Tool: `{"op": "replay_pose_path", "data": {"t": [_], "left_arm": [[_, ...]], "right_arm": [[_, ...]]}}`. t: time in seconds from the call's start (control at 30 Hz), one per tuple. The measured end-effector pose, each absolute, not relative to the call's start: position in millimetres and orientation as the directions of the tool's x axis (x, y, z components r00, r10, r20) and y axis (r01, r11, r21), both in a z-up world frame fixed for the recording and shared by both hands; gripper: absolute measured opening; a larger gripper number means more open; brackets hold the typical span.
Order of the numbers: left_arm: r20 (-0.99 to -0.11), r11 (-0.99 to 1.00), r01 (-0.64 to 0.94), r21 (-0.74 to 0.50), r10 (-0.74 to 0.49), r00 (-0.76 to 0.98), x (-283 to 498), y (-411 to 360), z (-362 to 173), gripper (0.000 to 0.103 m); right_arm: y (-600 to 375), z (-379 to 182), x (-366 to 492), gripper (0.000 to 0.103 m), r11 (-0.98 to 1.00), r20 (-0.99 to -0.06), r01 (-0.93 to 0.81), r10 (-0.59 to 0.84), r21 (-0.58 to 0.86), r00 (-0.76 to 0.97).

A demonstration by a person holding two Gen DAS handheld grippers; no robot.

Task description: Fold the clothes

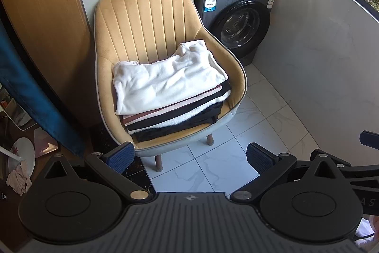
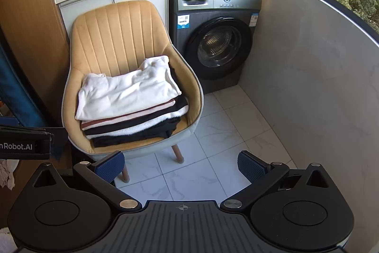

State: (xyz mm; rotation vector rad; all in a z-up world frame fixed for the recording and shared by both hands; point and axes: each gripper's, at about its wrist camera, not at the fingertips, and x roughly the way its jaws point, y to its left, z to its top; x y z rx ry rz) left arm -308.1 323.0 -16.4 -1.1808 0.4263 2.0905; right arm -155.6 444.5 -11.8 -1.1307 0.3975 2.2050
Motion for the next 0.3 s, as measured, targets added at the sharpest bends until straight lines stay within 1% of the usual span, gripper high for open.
{"op": "replay_pose_path", "data": {"t": [0.3], "left_arm": [[-0.850,-0.710,-0.702,-0.048,0.399,-0.345,-316.1,324.0,-17.9,0.103]], "right_arm": [[441.4,-8.0,-167.0,0.102,-0.777,-0.796,-0.630,0.391,-0.016,-0.462]]}}
